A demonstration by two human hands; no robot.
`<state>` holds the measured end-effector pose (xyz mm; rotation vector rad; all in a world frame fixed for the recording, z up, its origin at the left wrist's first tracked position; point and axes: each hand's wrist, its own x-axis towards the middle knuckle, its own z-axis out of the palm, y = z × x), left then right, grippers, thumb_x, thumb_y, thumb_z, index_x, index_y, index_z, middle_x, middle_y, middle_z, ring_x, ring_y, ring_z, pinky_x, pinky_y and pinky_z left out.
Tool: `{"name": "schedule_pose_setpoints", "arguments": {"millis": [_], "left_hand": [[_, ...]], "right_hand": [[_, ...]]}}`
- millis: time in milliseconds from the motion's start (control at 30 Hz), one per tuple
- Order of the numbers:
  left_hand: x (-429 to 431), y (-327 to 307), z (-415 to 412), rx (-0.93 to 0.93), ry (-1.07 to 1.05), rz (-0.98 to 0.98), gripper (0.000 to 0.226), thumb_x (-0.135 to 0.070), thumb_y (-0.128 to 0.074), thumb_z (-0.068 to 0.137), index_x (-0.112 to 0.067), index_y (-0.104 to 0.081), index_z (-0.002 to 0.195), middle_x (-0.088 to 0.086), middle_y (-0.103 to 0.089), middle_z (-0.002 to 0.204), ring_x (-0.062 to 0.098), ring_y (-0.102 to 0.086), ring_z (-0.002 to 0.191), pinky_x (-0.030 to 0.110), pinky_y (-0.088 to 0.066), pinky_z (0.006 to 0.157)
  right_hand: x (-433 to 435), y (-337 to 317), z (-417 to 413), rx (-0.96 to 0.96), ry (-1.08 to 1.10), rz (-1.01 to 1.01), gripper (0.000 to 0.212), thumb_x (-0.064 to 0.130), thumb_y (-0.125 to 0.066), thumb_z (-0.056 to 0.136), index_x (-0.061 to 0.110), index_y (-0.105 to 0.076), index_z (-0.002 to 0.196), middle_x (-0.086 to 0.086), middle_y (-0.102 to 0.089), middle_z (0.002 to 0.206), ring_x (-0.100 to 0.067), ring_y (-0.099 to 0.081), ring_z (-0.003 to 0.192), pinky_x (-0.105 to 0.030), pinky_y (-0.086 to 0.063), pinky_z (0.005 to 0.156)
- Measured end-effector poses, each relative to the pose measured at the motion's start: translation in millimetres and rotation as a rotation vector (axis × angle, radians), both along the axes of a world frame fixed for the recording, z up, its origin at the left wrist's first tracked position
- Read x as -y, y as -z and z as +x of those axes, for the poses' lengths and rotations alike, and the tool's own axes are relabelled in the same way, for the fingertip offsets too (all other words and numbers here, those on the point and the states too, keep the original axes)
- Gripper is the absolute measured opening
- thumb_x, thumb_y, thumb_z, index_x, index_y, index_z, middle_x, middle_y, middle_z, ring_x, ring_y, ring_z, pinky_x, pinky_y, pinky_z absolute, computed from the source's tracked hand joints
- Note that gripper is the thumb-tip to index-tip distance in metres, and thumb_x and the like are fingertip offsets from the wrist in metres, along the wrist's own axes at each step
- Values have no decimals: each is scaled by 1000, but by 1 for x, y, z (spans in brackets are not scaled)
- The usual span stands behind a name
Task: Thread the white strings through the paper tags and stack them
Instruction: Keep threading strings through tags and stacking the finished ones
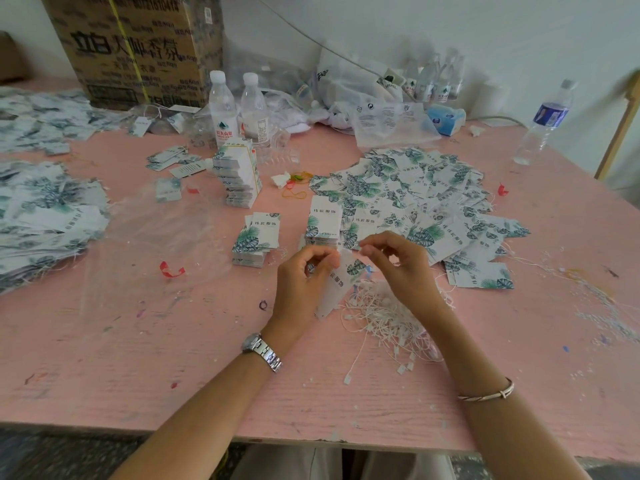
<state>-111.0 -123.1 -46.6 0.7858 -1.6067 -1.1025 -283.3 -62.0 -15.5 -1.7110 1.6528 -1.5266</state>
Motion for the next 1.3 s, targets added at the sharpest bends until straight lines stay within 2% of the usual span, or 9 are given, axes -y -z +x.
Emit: {"name": "schedule_pose_setpoints", "arguments": {"millis": [133,333,467,600,767,900,1067,1200,1300], "left_hand": [[-3,0,0,1,35,5,8,-25,-75,89,-18,-75,91,-6,-74,85,-4,-60,74,11,-43,69],[-4,-2,-1,14,38,-13,5,-21,-73,92,-23,-74,96,-8,-74,92,16,-68,89,39,-54,79],[-7,-5,0,15,25,-75,19,-17,-71,93,-36,-69,96,-15,-72,92,9,-66,88,26,-51,78],[-7,-5,0,46,3,-225,9,-8,-73,90,-17,-72,92,-13,-70,87,11,-64,81,18,-49,73],[-7,-6,2,89,7,-303,3,-6,-74,88,-7,-72,90,-3,-70,82,10,-60,73,12,-44,70],[-7,-6,2,91,11,-305,2,-6,-74,88,-7,-72,88,-2,-70,81,13,-60,72,16,-47,68],[-7,-4,2,107,33,-321,3,-11,-72,91,-8,-71,90,-5,-68,83,14,-60,72,25,-52,67],[-7,-3,1,159,49,-388,6,-13,-71,92,-8,-69,91,-6,-65,83,11,-59,72,22,-50,67],[-4,-1,1,174,61,-386,7,-12,-73,90,-6,-69,89,-2,-67,83,12,-59,72,30,-51,68]], "right_hand": [[-1,-5,1,223,-124,-38,13,12,-68,88,16,-74,100,-3,-72,91,-13,-65,85,-24,-51,77],[-1,-3,-1,337,-222,1,18,13,-65,88,15,-74,104,6,-74,93,-12,-66,89,-21,-51,80],[0,-1,-1,362,-227,70,15,16,-70,86,12,-76,98,-1,-75,91,-16,-67,88,-29,-54,83],[0,0,0,337,-213,84,15,19,-73,83,8,-76,93,-11,-74,88,-26,-64,83,-44,-50,80],[0,-1,3,283,-204,101,17,20,-73,83,6,-75,91,-8,-71,84,-29,-52,74,-43,-42,70],[-1,-1,4,216,-183,117,14,18,-73,85,5,-75,90,3,-68,77,-16,-46,62,-23,-38,58],[-1,0,3,174,-157,116,18,21,-72,87,4,-74,90,5,-65,72,-10,-42,56,-19,-35,54],[-1,0,1,206,-187,143,15,20,-72,86,5,-74,87,-6,-65,73,-25,-45,62,-32,-37,59],[-1,1,0,215,-214,181,12,14,-72,86,2,-73,86,-19,-66,76,-37,-51,65,-44,-40,67]]}}
